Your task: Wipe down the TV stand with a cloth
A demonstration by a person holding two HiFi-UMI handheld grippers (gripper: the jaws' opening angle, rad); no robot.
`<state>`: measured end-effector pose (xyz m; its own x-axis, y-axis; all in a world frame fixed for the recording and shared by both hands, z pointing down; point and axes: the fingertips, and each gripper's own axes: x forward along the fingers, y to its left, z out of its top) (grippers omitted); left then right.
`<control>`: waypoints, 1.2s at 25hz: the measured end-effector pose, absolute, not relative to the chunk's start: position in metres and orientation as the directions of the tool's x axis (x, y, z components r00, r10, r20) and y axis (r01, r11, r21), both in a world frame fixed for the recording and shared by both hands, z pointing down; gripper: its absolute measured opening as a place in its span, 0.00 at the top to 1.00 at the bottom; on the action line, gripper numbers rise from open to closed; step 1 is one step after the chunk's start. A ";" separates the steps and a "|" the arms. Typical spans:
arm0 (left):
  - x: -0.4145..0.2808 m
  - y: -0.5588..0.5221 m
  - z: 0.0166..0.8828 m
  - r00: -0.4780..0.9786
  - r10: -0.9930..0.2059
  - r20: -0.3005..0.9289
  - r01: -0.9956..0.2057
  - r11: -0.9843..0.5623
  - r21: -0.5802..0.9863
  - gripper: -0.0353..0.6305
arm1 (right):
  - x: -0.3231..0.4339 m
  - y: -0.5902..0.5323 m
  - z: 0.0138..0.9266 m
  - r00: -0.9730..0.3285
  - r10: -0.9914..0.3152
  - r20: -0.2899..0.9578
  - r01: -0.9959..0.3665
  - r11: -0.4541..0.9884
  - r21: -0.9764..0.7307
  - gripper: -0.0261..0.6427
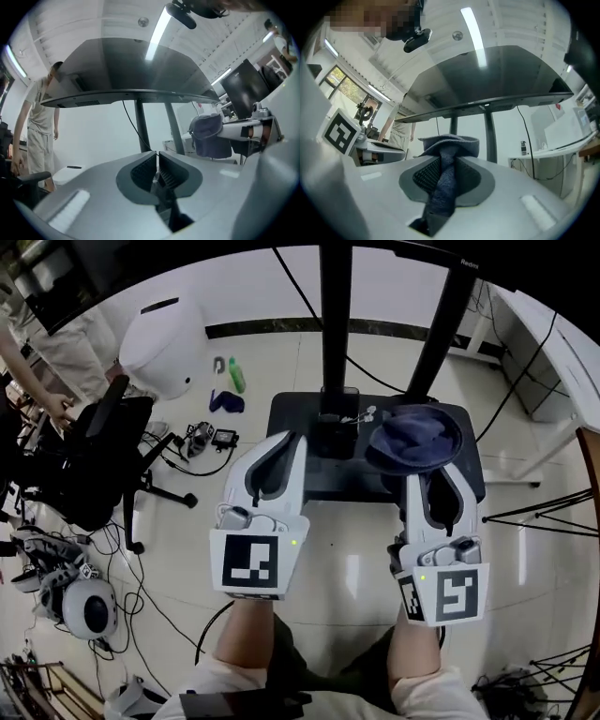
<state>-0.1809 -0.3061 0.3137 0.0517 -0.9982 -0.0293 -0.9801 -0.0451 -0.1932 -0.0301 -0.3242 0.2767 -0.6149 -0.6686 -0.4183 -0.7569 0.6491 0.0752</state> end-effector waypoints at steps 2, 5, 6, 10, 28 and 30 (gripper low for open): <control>-0.189 -0.304 0.331 0.034 -0.996 -0.079 -0.975 -0.016 -0.220 0.80 | -0.041 -0.320 0.295 -0.636 -0.633 -0.441 -0.734 0.673 0.092 0.85; -0.192 -0.300 0.346 0.081 -0.983 -0.166 -0.971 -0.040 -0.235 0.80 | -0.052 -0.308 0.313 -0.649 -0.603 -0.463 -0.715 0.693 0.099 0.85; -0.195 -0.299 0.353 0.085 -0.984 -0.156 -0.973 -0.048 -0.224 0.80 | -0.056 -0.305 0.319 -0.647 -0.607 -0.461 -0.718 0.688 0.102 0.85; -0.210 -0.295 0.361 0.108 -0.972 -0.210 -0.977 -0.065 -0.203 0.80 | -0.069 -0.296 0.332 -0.649 -0.620 -0.440 -0.716 0.693 0.079 0.85; -0.258 -0.294 0.301 0.068 -0.965 -0.251 -0.986 -0.026 -0.167 0.80 | -0.200 -0.451 0.287 -0.725 -0.687 0.042 -0.663 0.713 0.227 0.85; -0.256 -0.293 0.307 0.066 -0.967 -0.248 -0.986 -0.024 -0.167 0.80 | -0.203 -0.456 0.319 -0.725 -0.676 0.133 -0.640 0.732 0.236 0.85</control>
<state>-0.2563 -0.2933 0.3066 0.0657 -0.9666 -0.2476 -0.9857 -0.0243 -0.1668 -0.2029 -0.4561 0.3189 -0.7245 -0.6764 0.1327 -0.6398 0.7315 0.2357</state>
